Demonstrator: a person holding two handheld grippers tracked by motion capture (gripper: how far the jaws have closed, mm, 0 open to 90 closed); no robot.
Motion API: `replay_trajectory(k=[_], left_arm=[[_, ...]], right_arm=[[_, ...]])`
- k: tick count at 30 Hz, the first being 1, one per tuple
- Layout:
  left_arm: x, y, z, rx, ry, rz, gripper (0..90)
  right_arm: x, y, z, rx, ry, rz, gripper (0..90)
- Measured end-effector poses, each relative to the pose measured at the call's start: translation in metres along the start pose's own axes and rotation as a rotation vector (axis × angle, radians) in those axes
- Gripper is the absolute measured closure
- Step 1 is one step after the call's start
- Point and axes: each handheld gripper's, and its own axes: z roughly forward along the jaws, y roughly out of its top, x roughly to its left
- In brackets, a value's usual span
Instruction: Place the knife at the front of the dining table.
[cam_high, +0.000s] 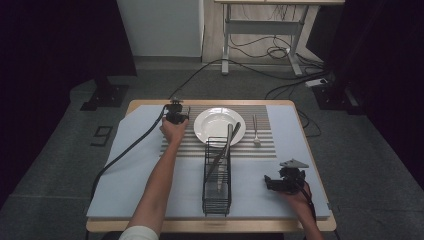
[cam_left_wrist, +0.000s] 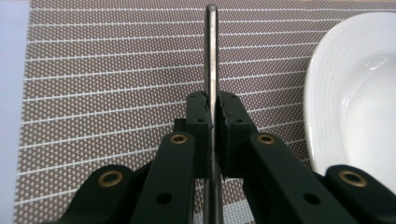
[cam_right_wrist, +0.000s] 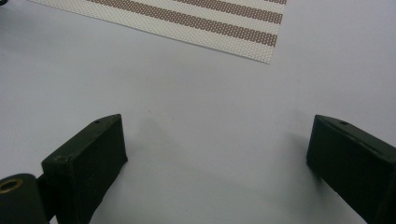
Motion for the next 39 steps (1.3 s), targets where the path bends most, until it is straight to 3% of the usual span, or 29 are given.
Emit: replay_trajectory(k=[16, 27, 37, 39], left_arm=[[0.0011, -0.0020, 0.0073, 0.025, -0.007, -0.022, 84.0], [0.0039, -0.0063, 0.0071, -0.003, -0.026, -0.007, 82.5], [0.0052, -0.0067, 0.0045, -0.002, -0.010, 0.020, 78.9], [0.0086, -0.0069, 0.0032, -0.004, -0.027, 0.011, 78.0]], right_arm=[[-0.0001, 0.0001, -0.0001, 0.001, 0.001, 0.000, 4.3], [0.0000, 0.0000, 0.0000, 0.000, 0.000, 0.000, 4.3], [0.0000, -0.0001, -0.0001, 0.000, 0.000, 0.000, 4.3], [0.0000, -0.0001, 0.0000, -0.001, 0.000, 0.000, 4.3]])
